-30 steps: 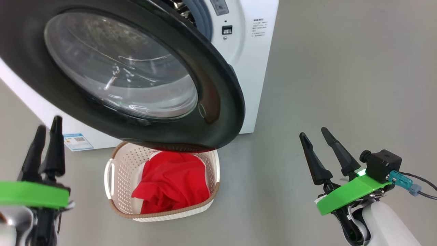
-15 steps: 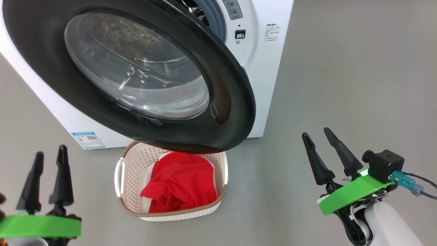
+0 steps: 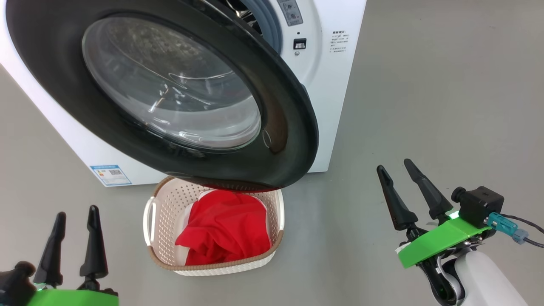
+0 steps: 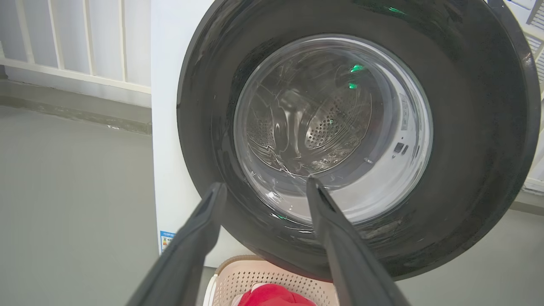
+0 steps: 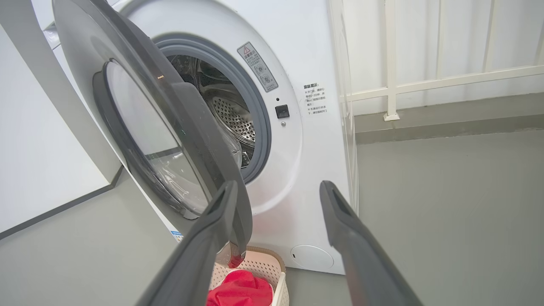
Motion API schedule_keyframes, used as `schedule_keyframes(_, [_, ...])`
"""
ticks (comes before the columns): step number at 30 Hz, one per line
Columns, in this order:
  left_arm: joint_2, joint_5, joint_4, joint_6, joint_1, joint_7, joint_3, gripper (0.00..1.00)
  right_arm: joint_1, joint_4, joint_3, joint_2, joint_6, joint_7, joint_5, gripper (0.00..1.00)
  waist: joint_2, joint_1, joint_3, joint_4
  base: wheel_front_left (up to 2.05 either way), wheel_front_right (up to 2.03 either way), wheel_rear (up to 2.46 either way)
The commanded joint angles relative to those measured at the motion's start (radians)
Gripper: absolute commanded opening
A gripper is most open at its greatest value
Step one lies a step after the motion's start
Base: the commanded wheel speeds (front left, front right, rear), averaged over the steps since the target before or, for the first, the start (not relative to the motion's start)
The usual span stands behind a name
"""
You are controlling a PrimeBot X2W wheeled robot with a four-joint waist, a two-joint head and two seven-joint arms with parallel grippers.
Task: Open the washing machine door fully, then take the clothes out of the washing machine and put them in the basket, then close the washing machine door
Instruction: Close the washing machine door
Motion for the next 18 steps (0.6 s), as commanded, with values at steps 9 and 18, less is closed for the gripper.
schedule_keyframes(9, [0.011,0.072,-0.02,0.019,0.001,-0.019,0.034,1.0,0.001,-0.016,0.029,-0.01,0.002,-0.012,0.006,1.0,0.0,0.0,-0.004,-0.001,0.0,0.0,0.0])
schedule_keyframes(18, [-0.001,0.091,-0.022,0.015,0.006,-0.021,0.036,1.0,0.004,-0.018,0.035,-0.014,0.002,-0.012,0.008,1.0,0.0,0.0,-0.005,-0.003,0.0,0.0,0.0])
